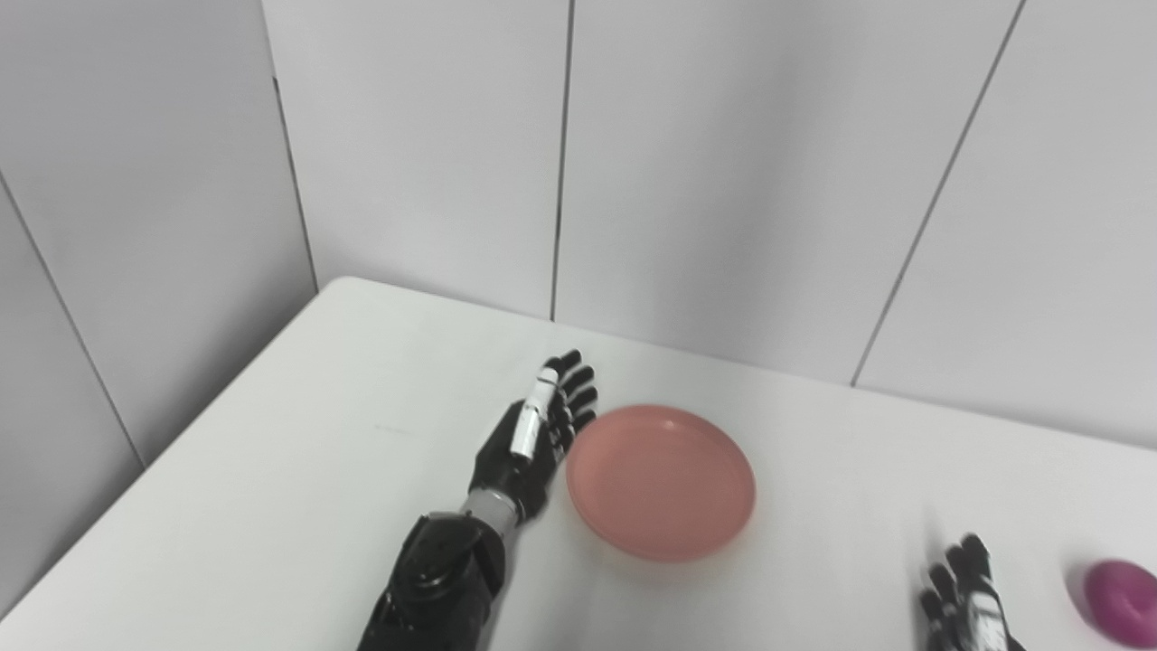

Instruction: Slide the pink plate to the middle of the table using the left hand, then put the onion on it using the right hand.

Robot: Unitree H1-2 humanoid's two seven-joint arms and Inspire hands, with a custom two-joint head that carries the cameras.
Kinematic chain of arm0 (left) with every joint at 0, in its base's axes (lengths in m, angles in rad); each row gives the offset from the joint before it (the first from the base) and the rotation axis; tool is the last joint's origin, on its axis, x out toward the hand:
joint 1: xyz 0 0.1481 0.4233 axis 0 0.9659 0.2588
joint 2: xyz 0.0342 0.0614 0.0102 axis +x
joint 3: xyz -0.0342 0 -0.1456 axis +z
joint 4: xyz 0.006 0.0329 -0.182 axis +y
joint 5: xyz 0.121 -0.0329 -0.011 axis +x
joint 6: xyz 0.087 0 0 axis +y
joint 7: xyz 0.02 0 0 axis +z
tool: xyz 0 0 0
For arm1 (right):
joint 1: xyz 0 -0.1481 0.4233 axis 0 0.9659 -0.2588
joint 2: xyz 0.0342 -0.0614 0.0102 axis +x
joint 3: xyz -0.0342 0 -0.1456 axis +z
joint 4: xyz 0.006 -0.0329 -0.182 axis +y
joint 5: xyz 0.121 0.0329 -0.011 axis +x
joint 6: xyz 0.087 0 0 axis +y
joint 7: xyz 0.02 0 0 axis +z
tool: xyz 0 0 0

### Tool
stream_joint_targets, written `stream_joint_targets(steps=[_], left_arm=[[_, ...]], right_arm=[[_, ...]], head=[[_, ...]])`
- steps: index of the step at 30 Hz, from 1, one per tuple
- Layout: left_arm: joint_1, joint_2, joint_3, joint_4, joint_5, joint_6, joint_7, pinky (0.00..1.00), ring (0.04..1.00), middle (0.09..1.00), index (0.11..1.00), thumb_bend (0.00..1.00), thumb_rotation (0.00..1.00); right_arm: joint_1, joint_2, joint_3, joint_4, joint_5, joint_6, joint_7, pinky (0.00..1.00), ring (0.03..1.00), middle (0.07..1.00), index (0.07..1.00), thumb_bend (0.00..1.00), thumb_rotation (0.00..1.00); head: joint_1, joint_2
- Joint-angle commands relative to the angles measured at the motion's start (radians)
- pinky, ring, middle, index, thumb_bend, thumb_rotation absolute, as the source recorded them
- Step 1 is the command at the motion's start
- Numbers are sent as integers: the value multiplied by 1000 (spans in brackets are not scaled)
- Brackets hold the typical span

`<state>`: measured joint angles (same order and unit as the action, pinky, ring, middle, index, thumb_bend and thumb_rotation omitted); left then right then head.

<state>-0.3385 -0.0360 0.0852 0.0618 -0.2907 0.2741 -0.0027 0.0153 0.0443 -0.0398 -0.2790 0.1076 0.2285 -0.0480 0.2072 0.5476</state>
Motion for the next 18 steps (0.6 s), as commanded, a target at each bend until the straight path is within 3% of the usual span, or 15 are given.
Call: stream_joint_targets(steps=[1,18], left_arm=[[-42,-12,-7,-43,10,10,9,945,948,954,936,443,1000],[-66,-59,-46,-66,55,93,25,953,959,966,951,436,1000]], right_arm=[[-4,15,6,-24,-6,-24,-3,1000,1000,1000,1000,165,1000],[0,47,23,-16,-43,-52,-14,1000,1000,1000,1000,209,1000]], head=[[-11,3],[-106,31]])
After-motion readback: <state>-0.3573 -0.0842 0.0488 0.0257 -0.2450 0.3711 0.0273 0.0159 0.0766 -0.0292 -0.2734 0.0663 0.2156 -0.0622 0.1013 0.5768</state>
